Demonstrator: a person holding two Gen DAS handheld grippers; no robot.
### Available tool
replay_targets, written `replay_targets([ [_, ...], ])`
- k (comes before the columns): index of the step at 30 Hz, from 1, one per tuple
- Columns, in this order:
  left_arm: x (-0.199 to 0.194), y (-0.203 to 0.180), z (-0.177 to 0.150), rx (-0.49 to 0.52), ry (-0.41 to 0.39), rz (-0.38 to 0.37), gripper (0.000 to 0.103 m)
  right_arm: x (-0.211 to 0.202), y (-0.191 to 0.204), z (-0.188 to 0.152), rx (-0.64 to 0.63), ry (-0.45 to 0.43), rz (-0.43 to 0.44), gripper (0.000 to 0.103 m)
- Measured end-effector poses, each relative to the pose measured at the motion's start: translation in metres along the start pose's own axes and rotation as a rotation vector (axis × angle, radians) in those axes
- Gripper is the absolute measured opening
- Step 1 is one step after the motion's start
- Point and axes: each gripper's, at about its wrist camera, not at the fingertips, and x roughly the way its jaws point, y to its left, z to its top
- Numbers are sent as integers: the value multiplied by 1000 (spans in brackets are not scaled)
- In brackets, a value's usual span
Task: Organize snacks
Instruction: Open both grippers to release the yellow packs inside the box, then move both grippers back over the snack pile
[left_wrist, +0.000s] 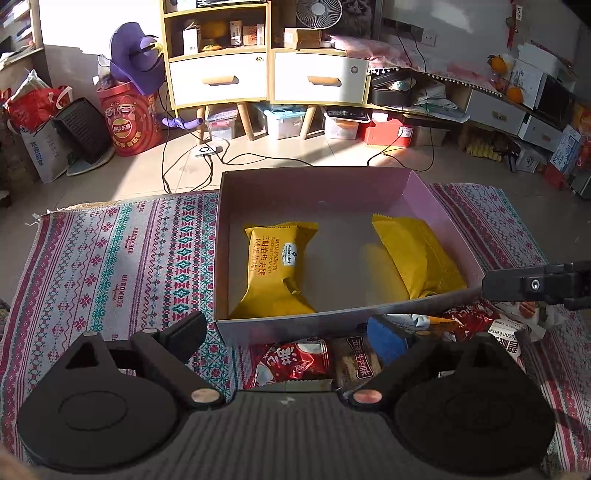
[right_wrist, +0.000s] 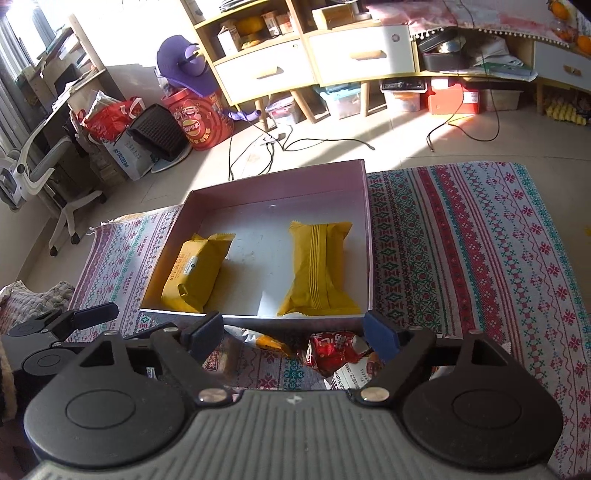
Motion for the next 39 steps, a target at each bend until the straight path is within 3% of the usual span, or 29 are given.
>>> replay_targets([
  [10,-20,7,-25,2,31,2,102,-16,2,-27,-23,28,-23,89],
  [23,-18,13,-68,-11,89,-57,103,-11,-1,-63,-12,84,-49,91],
  [32,-5,7,-75,-33,121,-125,103,-6,4,-73,-39,109,-54,91],
  [35,-1,5,-76,-50,123,-148,100,-4,5,-73,-42,115,-53,91],
  [39,4,6,-75,-72,140,-191,87,-2,7,-73,-48,123,-52,91],
])
